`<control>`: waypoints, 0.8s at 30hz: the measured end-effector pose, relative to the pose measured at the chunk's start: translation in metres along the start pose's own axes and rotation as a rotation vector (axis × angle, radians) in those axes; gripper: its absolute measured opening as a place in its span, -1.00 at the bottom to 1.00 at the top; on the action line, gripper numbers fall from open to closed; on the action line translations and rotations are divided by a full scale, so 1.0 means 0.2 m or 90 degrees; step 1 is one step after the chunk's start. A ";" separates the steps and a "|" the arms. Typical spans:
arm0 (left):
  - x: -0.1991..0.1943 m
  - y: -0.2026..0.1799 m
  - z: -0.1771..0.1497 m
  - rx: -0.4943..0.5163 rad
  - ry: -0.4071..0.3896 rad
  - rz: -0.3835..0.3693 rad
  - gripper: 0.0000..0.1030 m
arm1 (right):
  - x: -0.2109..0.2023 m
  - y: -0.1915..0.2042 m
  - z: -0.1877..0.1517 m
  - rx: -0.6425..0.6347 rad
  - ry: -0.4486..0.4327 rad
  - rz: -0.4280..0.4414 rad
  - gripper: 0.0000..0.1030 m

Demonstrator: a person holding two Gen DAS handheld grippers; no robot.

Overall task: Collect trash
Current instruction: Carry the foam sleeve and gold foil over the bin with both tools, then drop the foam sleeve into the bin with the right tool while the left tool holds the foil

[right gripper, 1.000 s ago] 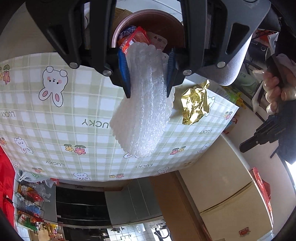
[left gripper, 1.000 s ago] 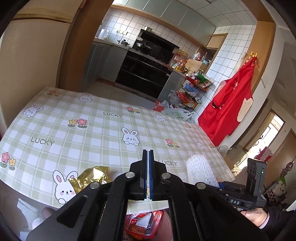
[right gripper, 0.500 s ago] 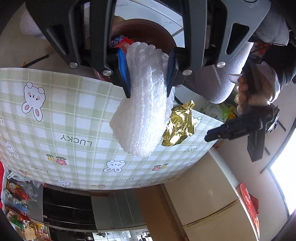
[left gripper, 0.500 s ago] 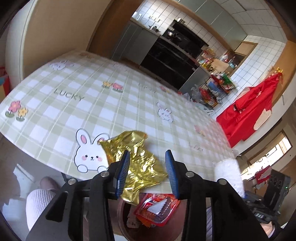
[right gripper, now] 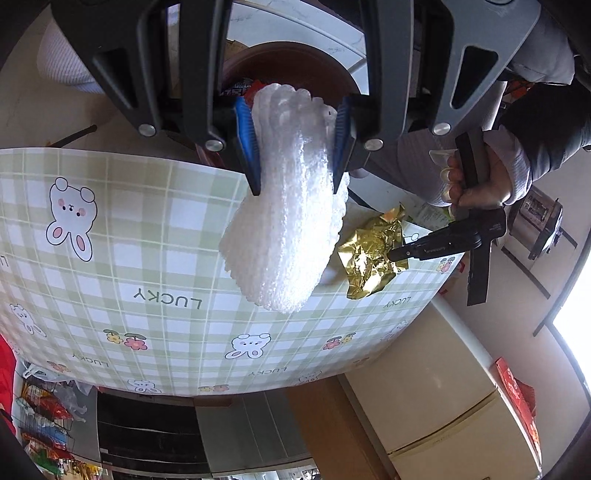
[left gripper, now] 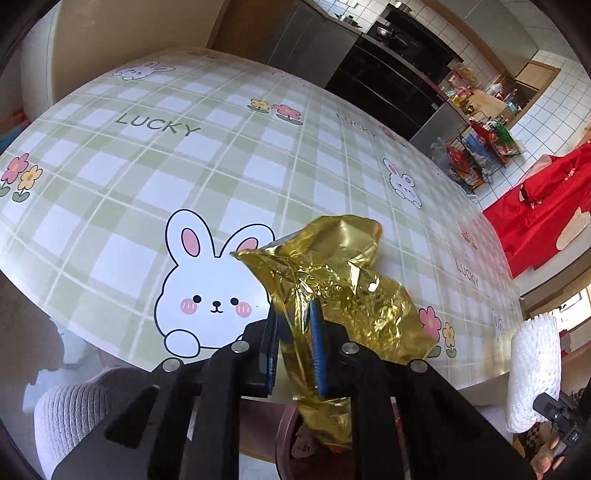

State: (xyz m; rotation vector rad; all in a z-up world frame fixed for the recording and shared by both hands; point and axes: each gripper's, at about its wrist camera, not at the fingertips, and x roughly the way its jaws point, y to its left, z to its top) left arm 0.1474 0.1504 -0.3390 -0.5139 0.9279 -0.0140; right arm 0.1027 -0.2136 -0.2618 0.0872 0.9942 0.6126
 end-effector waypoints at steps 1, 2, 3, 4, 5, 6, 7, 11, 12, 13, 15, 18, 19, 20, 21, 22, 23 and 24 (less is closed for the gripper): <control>-0.03 -0.01 0.00 0.001 -0.009 -0.010 -0.79 | 0.00 0.00 0.00 -0.001 -0.001 0.000 -0.28; -0.06 -0.02 0.01 0.009 -0.015 -0.016 -0.84 | 0.00 0.00 0.00 -0.002 0.000 0.001 -0.28; -0.11 -0.05 0.01 0.015 -0.022 -0.026 -0.88 | -0.01 0.00 0.00 -0.003 0.000 0.002 -0.28; -0.16 -0.06 0.02 0.013 -0.030 -0.040 -0.89 | -0.01 0.00 -0.01 -0.004 0.001 0.004 -0.28; -0.22 -0.08 0.02 0.011 -0.039 -0.047 -0.92 | 0.00 0.00 -0.01 -0.006 0.004 0.006 -0.28; -0.28 -0.11 0.03 0.019 -0.051 -0.052 -0.92 | 0.00 0.00 -0.02 -0.007 0.006 0.007 -0.28; -0.35 -0.15 0.04 0.033 -0.068 -0.062 -0.92 | 0.01 0.01 -0.03 -0.009 0.008 0.009 -0.28; -0.57 -0.31 0.03 0.092 -0.110 -0.090 -0.92 | 0.03 0.03 -0.06 -0.013 0.025 0.029 -0.27; -0.62 -0.34 0.02 0.104 -0.117 -0.093 -0.92 | 0.04 0.04 -0.06 -0.014 0.030 0.033 -0.19; -0.64 -0.37 0.02 0.111 -0.122 -0.098 -0.92 | 0.05 0.05 -0.07 -0.015 0.036 0.038 -0.14; -0.69 -0.42 0.00 0.128 -0.129 -0.104 -0.92 | 0.06 0.07 -0.08 -0.019 0.044 0.048 -0.10; -0.72 -0.48 -0.03 0.152 -0.126 -0.104 -0.92 | 0.04 0.09 -0.09 -0.026 0.040 0.044 0.03; -0.73 -0.49 -0.05 0.157 -0.126 -0.105 -0.92 | 0.03 0.09 -0.09 -0.024 0.036 0.043 0.08; -0.74 -0.50 -0.06 0.162 -0.125 -0.105 -0.92 | 0.02 0.09 -0.09 -0.022 0.031 0.044 0.15; -0.75 -0.50 -0.06 0.165 -0.123 -0.108 -0.92 | 0.01 0.08 -0.08 -0.019 0.026 0.045 0.22; -0.76 -0.51 -0.07 0.166 -0.123 -0.109 -0.92 | -0.01 0.08 -0.08 -0.016 0.020 0.044 0.25; -0.76 -0.50 -0.08 0.167 -0.123 -0.110 -0.92 | -0.02 0.08 -0.08 -0.015 0.015 0.040 0.28; -0.77 -0.51 -0.08 0.168 -0.125 -0.110 -0.92 | -0.03 0.07 -0.07 -0.015 0.010 0.039 0.33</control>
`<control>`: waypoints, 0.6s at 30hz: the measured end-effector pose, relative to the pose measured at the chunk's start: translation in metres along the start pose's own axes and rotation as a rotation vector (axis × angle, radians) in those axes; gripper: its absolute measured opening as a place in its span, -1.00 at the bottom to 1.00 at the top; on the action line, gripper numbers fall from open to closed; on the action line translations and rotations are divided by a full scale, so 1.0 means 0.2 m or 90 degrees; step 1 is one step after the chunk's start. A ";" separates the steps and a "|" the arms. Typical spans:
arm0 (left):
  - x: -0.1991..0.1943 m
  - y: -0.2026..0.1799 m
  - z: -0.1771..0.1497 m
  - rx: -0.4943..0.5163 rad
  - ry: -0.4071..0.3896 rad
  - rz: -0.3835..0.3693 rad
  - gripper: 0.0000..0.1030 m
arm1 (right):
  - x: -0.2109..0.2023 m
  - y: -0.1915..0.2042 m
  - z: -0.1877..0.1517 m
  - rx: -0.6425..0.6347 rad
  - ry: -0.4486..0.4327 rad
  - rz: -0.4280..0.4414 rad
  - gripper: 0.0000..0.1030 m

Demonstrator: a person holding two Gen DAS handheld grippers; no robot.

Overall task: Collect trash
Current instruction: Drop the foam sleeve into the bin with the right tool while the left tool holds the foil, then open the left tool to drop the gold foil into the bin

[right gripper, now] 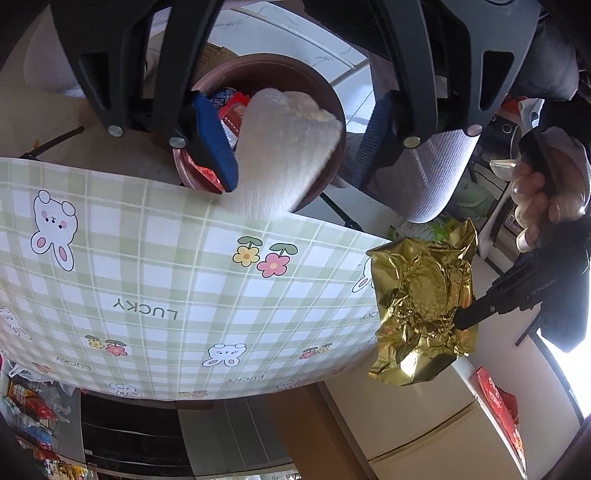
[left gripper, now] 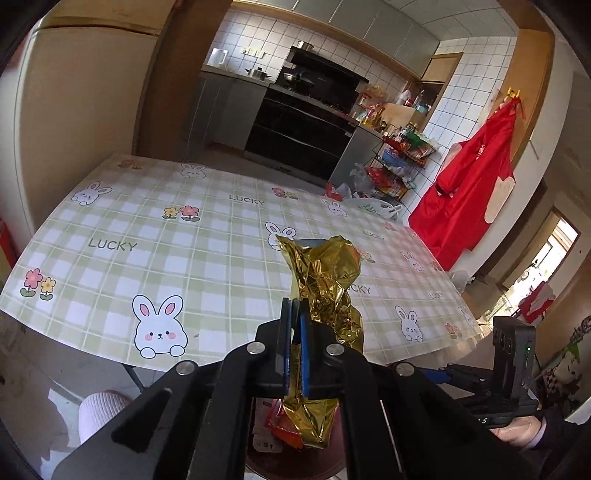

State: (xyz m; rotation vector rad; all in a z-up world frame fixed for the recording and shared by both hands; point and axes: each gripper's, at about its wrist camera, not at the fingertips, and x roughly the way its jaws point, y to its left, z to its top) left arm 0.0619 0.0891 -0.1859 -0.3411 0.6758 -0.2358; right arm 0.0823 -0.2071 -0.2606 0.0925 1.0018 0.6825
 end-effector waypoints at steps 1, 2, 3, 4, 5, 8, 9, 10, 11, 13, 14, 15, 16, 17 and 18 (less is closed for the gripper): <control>0.00 0.00 0.00 0.002 0.000 -0.001 -0.92 | -0.01 0.00 0.01 0.001 -0.006 -0.002 0.38; -0.01 -0.01 0.00 0.005 0.001 -0.002 -0.92 | -0.02 -0.01 0.01 0.003 -0.016 -0.008 0.51; -0.01 -0.02 0.00 0.010 0.002 -0.003 -0.92 | -0.04 -0.01 0.02 0.005 -0.027 -0.016 0.69; -0.01 -0.03 0.00 0.016 0.003 -0.003 -0.92 | -0.06 -0.02 0.03 0.009 -0.042 -0.022 0.80; -0.01 -0.05 0.00 0.023 0.005 -0.005 -0.92 | -0.09 -0.03 0.03 0.015 -0.059 -0.028 0.90; 0.01 -0.10 -0.02 0.048 0.018 -0.005 -0.92 | -0.16 -0.09 0.06 0.051 -0.101 -0.035 0.89; 0.02 -0.11 -0.03 0.055 0.023 -0.005 -0.92 | -0.18 -0.11 0.07 0.066 -0.110 -0.038 0.89; 0.03 -0.12 -0.04 0.062 0.030 -0.006 -0.92 | -0.19 -0.14 0.08 0.081 -0.119 -0.040 0.89; 0.05 -0.13 -0.05 0.069 0.036 -0.007 -0.92 | -0.21 -0.17 0.08 0.096 -0.129 -0.040 0.89; 0.07 -0.16 -0.06 0.081 0.048 -0.012 -0.92 | -0.25 -0.22 0.08 0.121 -0.142 -0.045 0.89; 0.09 -0.17 -0.07 0.088 0.054 -0.016 -0.91 | -0.26 -0.24 0.08 0.129 -0.147 -0.048 0.89; 0.10 -0.19 -0.08 0.096 0.060 -0.020 -0.91 | -0.28 -0.26 0.08 0.135 -0.153 -0.050 0.89; 0.11 -0.20 -0.08 0.102 0.064 -0.025 -0.91 | -0.29 -0.28 0.08 0.140 -0.158 -0.053 0.89; 0.12 -0.22 -0.09 0.110 0.068 -0.031 -0.91 | -0.31 -0.30 0.08 0.144 -0.163 -0.058 0.89; 0.13 -0.24 -0.09 0.118 0.072 -0.038 -0.91 | -0.32 -0.31 0.08 0.148 -0.167 -0.063 0.89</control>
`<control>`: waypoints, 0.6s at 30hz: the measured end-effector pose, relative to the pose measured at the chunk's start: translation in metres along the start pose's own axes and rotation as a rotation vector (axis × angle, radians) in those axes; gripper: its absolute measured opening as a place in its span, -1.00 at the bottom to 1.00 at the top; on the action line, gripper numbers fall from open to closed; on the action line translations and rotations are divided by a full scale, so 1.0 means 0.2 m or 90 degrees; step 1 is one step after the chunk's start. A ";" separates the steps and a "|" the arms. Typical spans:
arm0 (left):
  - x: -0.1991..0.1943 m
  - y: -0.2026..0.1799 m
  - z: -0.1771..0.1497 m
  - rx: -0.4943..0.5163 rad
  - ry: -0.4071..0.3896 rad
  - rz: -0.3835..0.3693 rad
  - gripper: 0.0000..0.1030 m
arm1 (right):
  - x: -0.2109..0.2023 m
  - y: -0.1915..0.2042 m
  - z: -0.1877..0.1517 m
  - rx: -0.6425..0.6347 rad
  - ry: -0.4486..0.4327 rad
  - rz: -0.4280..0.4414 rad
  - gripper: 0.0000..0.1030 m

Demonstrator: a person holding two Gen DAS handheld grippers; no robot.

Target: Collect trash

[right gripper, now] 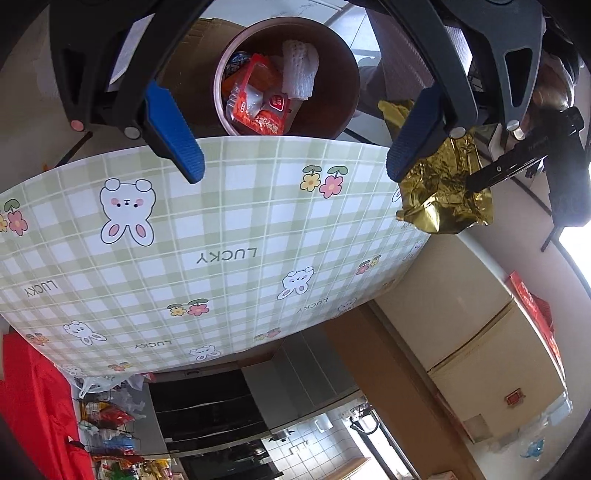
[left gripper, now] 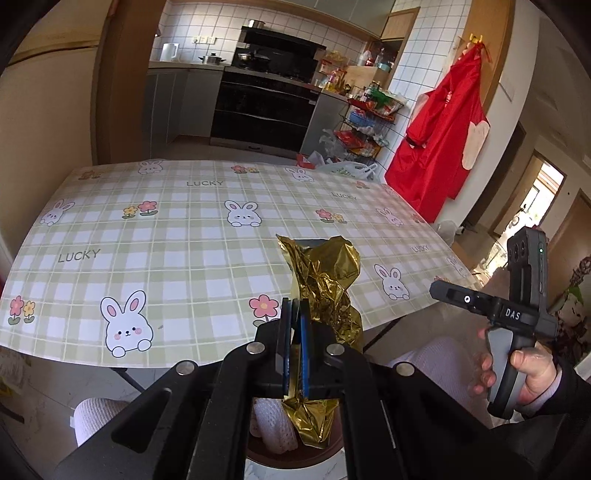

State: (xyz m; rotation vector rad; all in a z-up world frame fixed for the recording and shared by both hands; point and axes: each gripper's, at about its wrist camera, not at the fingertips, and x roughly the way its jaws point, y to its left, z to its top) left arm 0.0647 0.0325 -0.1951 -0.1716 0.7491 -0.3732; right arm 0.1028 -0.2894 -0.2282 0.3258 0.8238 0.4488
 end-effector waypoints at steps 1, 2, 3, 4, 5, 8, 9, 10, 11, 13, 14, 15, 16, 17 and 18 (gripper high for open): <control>0.01 -0.03 0.00 0.009 0.002 -0.007 -0.91 | -0.01 -0.02 0.01 0.006 -0.004 -0.003 0.89; 0.01 -0.05 0.01 0.017 0.004 -0.013 -0.91 | -0.02 -0.04 0.01 0.012 -0.007 -0.004 0.89; 0.02 -0.06 0.01 0.022 0.006 -0.017 -0.91 | -0.03 -0.05 0.01 0.019 -0.010 -0.005 0.89; 0.03 -0.08 0.02 0.026 0.008 -0.022 -0.91 | -0.03 -0.07 0.01 0.025 -0.013 -0.008 0.89; 0.04 -0.09 0.02 0.031 0.010 -0.030 -0.91 | -0.04 -0.08 0.01 0.030 -0.016 -0.009 0.89; 0.10 -0.12 0.03 0.034 0.025 -0.089 -0.11 | -0.05 -0.12 0.01 0.043 -0.020 -0.012 0.89; 0.12 -0.13 0.03 0.029 0.032 -0.083 0.57 | -0.05 -0.13 0.01 0.048 -0.020 -0.014 0.89; 0.13 -0.11 0.02 0.017 0.028 -0.073 0.64 | -0.05 -0.14 0.01 0.051 -0.020 -0.014 0.89; 0.13 -0.09 0.02 0.004 0.025 -0.075 0.64 | -0.05 -0.14 0.01 0.054 -0.019 -0.015 0.89; 0.13 -0.06 0.03 -0.015 0.026 -0.057 0.66 | -0.06 -0.15 0.01 0.053 -0.021 -0.022 0.89; 0.13 -0.04 0.03 -0.018 0.022 -0.042 0.69 | -0.06 -0.16 0.01 0.051 -0.022 -0.028 0.89; 0.12 -0.02 0.03 -0.019 0.017 -0.027 0.75 | -0.06 -0.16 0.01 0.050 -0.023 -0.036 0.89; 0.10 -0.01 0.03 -0.018 0.010 -0.015 0.78 | -0.07 -0.16 0.02 0.048 -0.023 -0.043 0.89; 0.08 0.01 0.04 -0.018 0.002 -0.001 0.82 | -0.07 -0.16 0.02 0.046 -0.024 -0.052 0.89; 0.07 0.01 0.04 -0.017 -0.007 0.013 0.85 | -0.07 -0.16 0.02 0.043 -0.023 -0.060 0.89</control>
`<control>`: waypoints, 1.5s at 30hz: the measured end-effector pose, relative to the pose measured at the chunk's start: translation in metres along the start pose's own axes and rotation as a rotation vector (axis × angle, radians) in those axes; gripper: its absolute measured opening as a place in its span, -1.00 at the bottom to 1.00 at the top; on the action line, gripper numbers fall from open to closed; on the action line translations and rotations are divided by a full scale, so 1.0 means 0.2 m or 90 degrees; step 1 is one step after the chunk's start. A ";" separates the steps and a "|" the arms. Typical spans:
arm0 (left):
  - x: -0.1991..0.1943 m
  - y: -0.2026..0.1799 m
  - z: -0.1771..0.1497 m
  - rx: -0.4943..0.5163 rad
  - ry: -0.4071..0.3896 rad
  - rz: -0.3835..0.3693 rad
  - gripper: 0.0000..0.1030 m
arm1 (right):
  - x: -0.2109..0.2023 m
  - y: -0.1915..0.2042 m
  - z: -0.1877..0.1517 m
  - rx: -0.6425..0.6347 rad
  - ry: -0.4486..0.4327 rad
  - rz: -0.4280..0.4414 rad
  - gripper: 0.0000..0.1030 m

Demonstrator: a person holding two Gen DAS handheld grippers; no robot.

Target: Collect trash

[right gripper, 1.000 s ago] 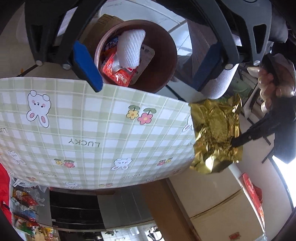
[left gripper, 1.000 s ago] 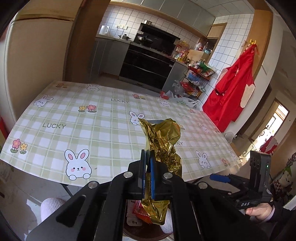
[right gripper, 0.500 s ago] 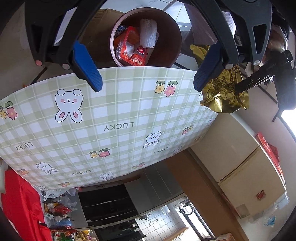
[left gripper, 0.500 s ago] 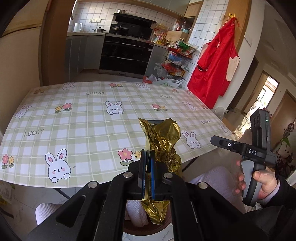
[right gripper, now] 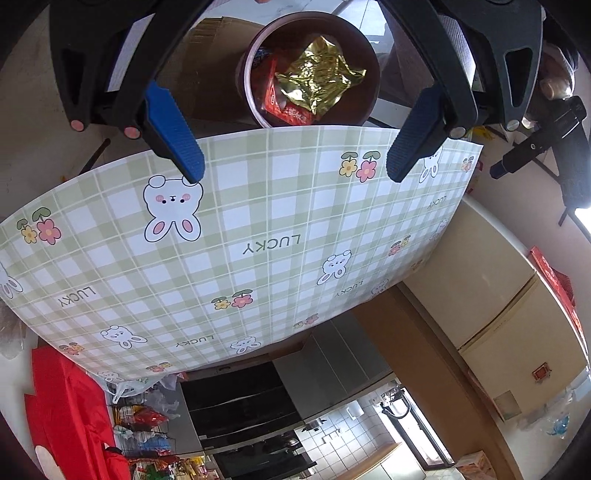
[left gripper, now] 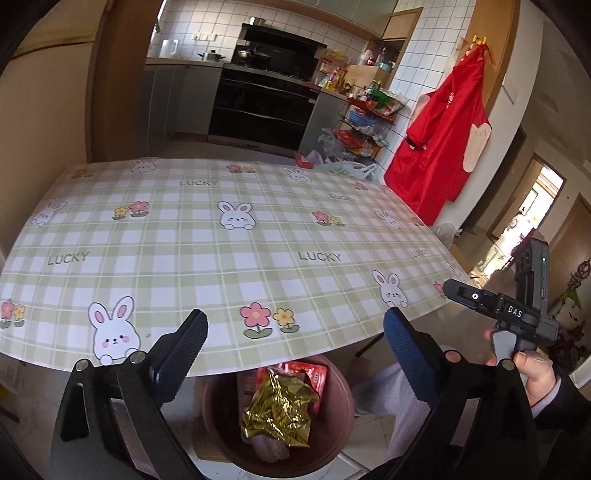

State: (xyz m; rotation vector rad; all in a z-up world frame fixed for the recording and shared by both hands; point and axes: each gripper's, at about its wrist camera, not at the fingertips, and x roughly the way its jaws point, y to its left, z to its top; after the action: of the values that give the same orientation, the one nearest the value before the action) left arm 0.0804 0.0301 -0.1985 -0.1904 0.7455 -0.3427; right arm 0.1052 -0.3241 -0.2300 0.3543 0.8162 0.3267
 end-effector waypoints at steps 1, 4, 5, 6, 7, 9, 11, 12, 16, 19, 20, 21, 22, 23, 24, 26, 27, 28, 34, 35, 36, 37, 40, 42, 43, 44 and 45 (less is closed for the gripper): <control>-0.02 0.00 0.00 0.003 -0.005 0.013 0.86 | 0.00 0.01 0.01 -0.007 0.002 -0.009 0.89; -0.05 0.00 0.03 0.020 -0.016 0.054 0.88 | -0.03 0.06 0.03 -0.038 0.005 -0.033 0.89; -0.06 0.00 0.04 0.027 -0.024 0.069 0.88 | -0.04 0.09 0.05 -0.055 0.005 -0.043 0.89; -0.08 -0.01 0.06 0.034 -0.032 0.085 0.88 | -0.06 0.12 0.06 -0.071 0.003 -0.051 0.89; -0.09 -0.01 0.07 0.042 -0.039 0.098 0.88 | -0.07 0.15 0.08 -0.086 0.000 -0.059 0.89; -0.12 -0.03 0.10 0.056 -0.050 0.112 0.88 | -0.11 0.21 0.11 -0.100 -0.001 -0.076 0.89; -0.17 -0.03 0.13 0.068 -0.066 0.120 0.88 | -0.14 0.26 0.14 -0.109 -0.003 -0.078 0.89; -0.19 -0.04 0.15 0.072 -0.077 0.125 0.88 | -0.17 0.29 0.15 -0.116 -0.007 -0.081 0.89; -0.30 -0.07 0.23 0.088 -0.118 0.143 0.88 | -0.28 0.42 0.22 -0.160 -0.032 -0.110 0.89; -0.40 -0.12 0.30 0.116 -0.150 0.146 0.88 | -0.38 0.51 0.26 -0.188 -0.061 -0.133 0.89; -0.43 -0.13 0.32 0.123 -0.160 0.148 0.88 | -0.42 0.54 0.27 -0.194 -0.071 -0.138 0.89; -0.46 -0.15 0.34 0.130 -0.169 0.148 0.88 | -0.44 0.56 0.29 -0.199 -0.080 -0.141 0.89; -0.49 -0.16 0.36 0.137 -0.177 0.144 0.88 | -0.47 0.58 0.30 -0.205 -0.088 -0.145 0.89; -0.51 -0.19 0.37 0.144 -0.184 0.143 0.88 | -0.50 0.60 0.31 -0.212 -0.097 -0.150 0.89; -0.54 -0.20 0.38 0.150 -0.192 0.145 0.88 | -0.53 0.62 0.32 -0.220 -0.107 -0.155 0.89; -0.58 -0.24 0.40 0.164 -0.202 0.148 0.88 | -0.58 0.66 0.34 -0.236 -0.121 -0.166 0.89; -0.59 -0.25 0.41 0.169 -0.207 0.151 0.88 | -0.60 0.68 0.34 -0.242 -0.128 -0.170 0.89; -0.61 -0.26 0.41 0.174 -0.213 0.152 0.88 | -0.62 0.69 0.35 -0.247 -0.134 -0.172 0.89; -0.65 -0.31 0.42 0.191 -0.225 0.158 0.89 | -0.68 0.75 0.36 -0.259 -0.146 -0.177 0.89; -0.65 -0.32 0.42 0.191 -0.225 0.161 0.89 | -0.68 0.75 0.35 -0.263 -0.147 -0.180 0.89; -0.65 -0.32 0.42 0.190 -0.225 0.161 0.89 | -0.69 0.76 0.35 -0.265 -0.147 -0.182 0.89; -0.66 -0.32 0.42 0.189 -0.225 0.160 0.89 | -0.69 0.76 0.35 -0.268 -0.148 -0.183 0.89; -0.66 -0.32 0.42 0.192 -0.225 0.164 0.89 | -0.68 0.76 0.34 -0.271 -0.147 -0.186 0.89; -0.66 -0.32 0.41 0.194 -0.223 0.164 0.89 | -0.68 0.77 0.34 -0.272 -0.146 -0.187 0.89; -0.66 -0.32 0.41 0.195 -0.223 0.164 0.89 | -0.68 0.77 0.34 -0.272 -0.147 -0.187 0.89; -0.67 -0.32 0.41 0.195 -0.223 0.165 0.89 | -0.68 0.77 0.34 -0.272 -0.148 -0.187 0.89; -0.66 -0.31 0.41 0.196 -0.223 0.165 0.89 | -0.68 0.77 0.34 -0.272 -0.149 -0.189 0.89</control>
State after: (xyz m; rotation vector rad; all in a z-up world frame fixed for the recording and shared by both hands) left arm 0.0314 0.0250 -0.0374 0.1350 0.3577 -0.1663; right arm 0.0477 -0.2556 -0.0340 -0.1276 0.5400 0.1699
